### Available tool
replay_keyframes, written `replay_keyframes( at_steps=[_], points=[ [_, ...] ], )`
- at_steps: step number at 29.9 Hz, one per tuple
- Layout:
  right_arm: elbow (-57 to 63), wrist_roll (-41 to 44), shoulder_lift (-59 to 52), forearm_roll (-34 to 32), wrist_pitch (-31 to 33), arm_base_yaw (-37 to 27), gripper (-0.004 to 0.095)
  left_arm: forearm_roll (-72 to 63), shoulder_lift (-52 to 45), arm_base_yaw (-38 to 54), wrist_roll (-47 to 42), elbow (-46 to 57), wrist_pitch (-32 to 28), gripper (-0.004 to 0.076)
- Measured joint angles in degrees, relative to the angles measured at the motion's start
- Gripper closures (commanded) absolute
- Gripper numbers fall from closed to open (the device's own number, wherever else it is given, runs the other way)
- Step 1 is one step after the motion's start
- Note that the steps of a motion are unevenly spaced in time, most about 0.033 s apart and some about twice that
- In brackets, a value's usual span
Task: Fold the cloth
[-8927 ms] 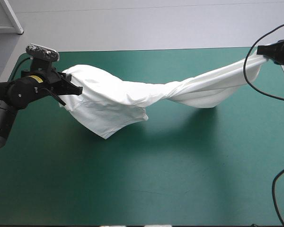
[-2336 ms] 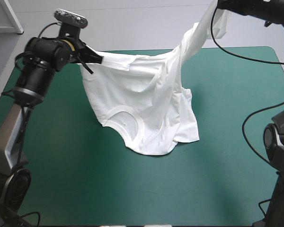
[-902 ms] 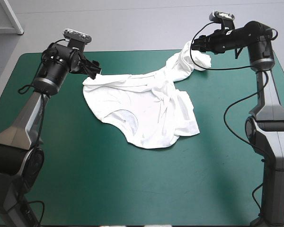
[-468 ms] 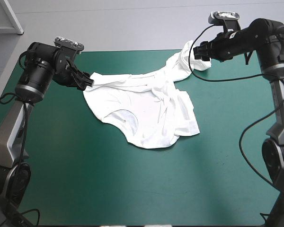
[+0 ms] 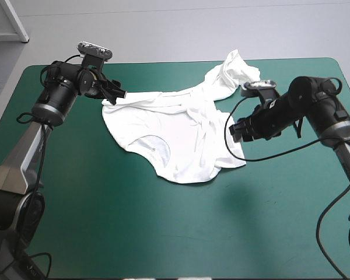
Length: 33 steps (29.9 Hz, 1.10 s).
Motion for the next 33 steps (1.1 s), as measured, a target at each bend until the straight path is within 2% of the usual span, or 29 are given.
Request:
replay_keyframes(
  at_steps=[6,13,19,22,26,27,33],
  points=[
    [8.68,1.24,-1.67,-2.74,-0.29,4.46,0.0345,-7.18,6.49,6.14,-0.81,0.15,-6.63,0.018],
    [9.57,2.85,-2.06,-3.6,-0.93,5.76,0.0345,-21.15,15.81,11.68,7.87,0.19,-13.38,0.018],
    [9.57,4.05,-2.06,-4.93,-1.22,5.76,0.0345,-24.41,24.46,11.78,12.35,-4.06,-12.62,0.0213],
    [9.57,4.16,-2.06,-6.18,-1.33,5.76,0.0345,-25.01,26.16,11.78,12.52,-6.83,-11.96,0.0342],
    [9.57,4.08,-1.95,-6.62,-1.49,5.76,0.0345,-27.54,26.9,11.78,13.82,-7.71,-11.65,0.0659],
    [9.57,3.86,-1.83,-6.67,-1.91,5.76,0.0345,-28.29,27.03,11.78,14.49,-7.77,-11.53,0.0702],
    [9.57,2.53,1.02,-7.14,-5.19,5.76,0.0345,-30.0,27.09,11.78,17.5,-8.0,-9.83,0.0705]
  ],
)
